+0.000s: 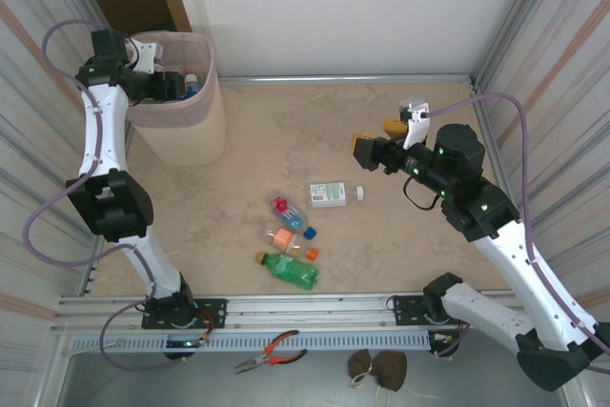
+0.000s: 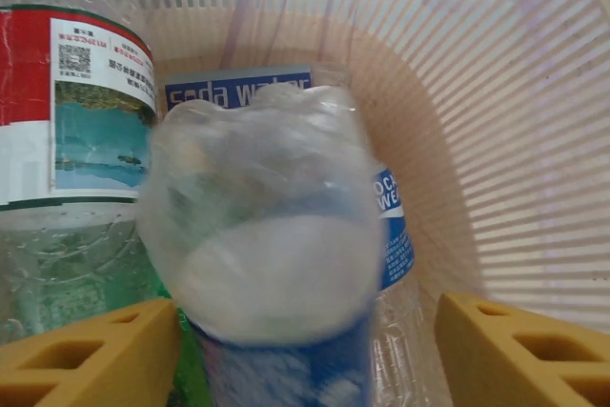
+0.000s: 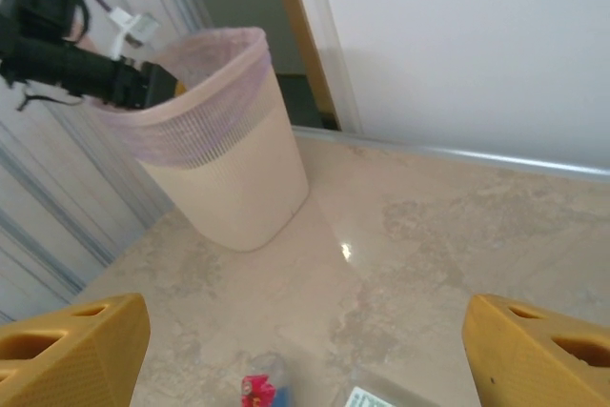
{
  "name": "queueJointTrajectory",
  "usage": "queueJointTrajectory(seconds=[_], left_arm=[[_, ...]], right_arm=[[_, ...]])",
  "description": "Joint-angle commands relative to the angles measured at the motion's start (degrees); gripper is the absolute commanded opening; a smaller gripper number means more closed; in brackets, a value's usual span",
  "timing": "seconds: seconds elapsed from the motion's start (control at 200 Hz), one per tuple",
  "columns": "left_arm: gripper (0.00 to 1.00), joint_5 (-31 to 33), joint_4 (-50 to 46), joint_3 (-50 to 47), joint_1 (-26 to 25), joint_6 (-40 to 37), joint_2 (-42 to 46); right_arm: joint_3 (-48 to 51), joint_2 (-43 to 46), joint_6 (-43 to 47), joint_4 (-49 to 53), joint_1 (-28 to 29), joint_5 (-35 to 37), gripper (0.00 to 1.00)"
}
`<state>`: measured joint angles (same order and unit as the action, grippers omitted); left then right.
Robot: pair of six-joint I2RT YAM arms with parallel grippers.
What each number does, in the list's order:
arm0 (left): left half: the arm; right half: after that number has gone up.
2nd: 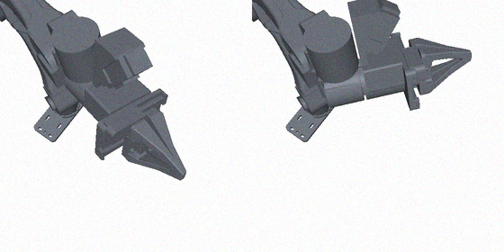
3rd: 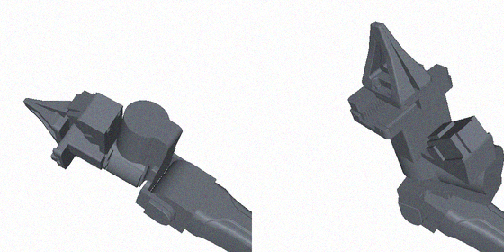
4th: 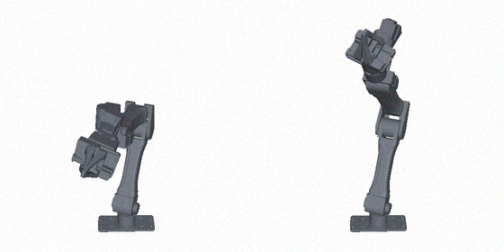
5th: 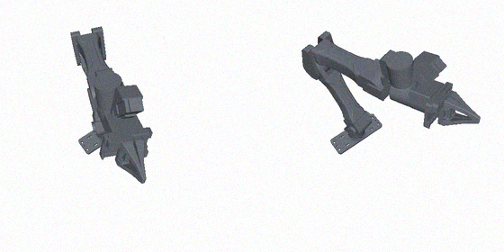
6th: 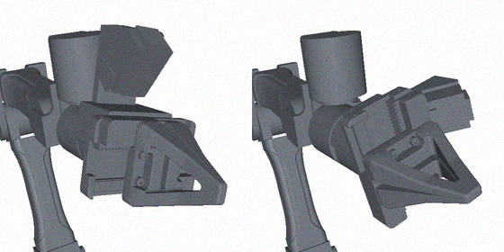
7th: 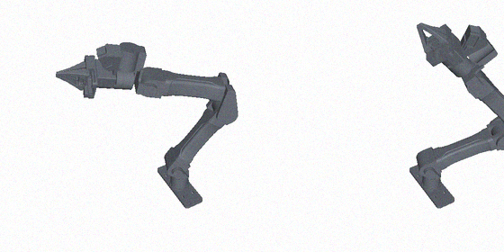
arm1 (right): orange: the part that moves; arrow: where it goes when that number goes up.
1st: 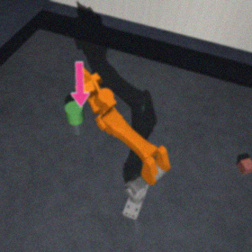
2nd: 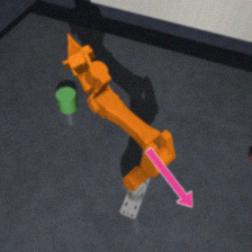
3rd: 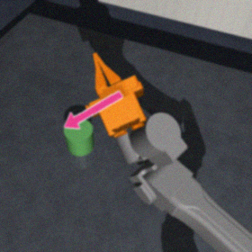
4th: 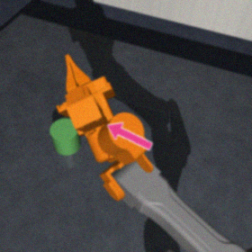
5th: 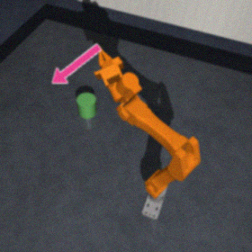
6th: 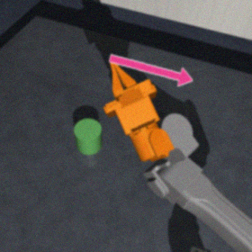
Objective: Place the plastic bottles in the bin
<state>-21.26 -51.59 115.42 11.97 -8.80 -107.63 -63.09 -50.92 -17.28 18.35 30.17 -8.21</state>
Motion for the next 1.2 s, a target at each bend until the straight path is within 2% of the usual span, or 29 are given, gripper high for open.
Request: queueJointTrajectory(seconds=[0.0, 0.21, 0.341, 0.631, 0.676, 0.822, 0.932, 1.027, 1.197], left_arm=[[0.74, 0.65, 0.37, -0.08, 0.51, -0.07, 2.17], [0.76, -0.64, 0.24, 0.87, 0.51, 0.39, 5.92], [0.76, -1.54, 0.26, 0.86, 0.47, 0.72, 8.35], [0.77, -6.24, 1.96, -2.03, 0.50, 2.80, 14.16], [0.77, -7.05, 2.65, -3.03, 0.46, 3.39, 15.16], [0.77, -8.31, 4.21, -6.33, -0.56, 4.53, 18.33], [0.76, -8.37, 5.08, -9.03, -2.23, 4.77, 20.38], [0.76, -8.18, 6.54, -12.01, -4.04, 4.99, 22.44], [0.76, -7.83, 9.42, -17.76, -6.82, 6.30, 26.09]], right_arm=[[-0.01, -1.11, -3.85, 2.21, -0.64, 3.45, 0.84], [0.25, -5.20, -14.36, 5.22, -1.81, 8.10, 0.84], [0.14, -9.59, -27.47, 10.08, -3.20, 13.12, 0.81], [1.05, -18.38, -49.08, 18.45, -5.34, 12.47, 0.77], [1.11, -19.87, -54.56, 20.30, -5.63, 12.26, 0.75], [2.71, -25.67, -66.66, 22.58, -6.79, 5.47, 0.73], [4.41, -30.21, -72.95, 20.05, -7.06, -0.98, 0.71], [6.22, -33.50, -77.41, 15.46, -6.97, -4.61, 0.75], [8.33, -37.24, -84.25, 9.95, -7.01, -5.57, 0.78]])
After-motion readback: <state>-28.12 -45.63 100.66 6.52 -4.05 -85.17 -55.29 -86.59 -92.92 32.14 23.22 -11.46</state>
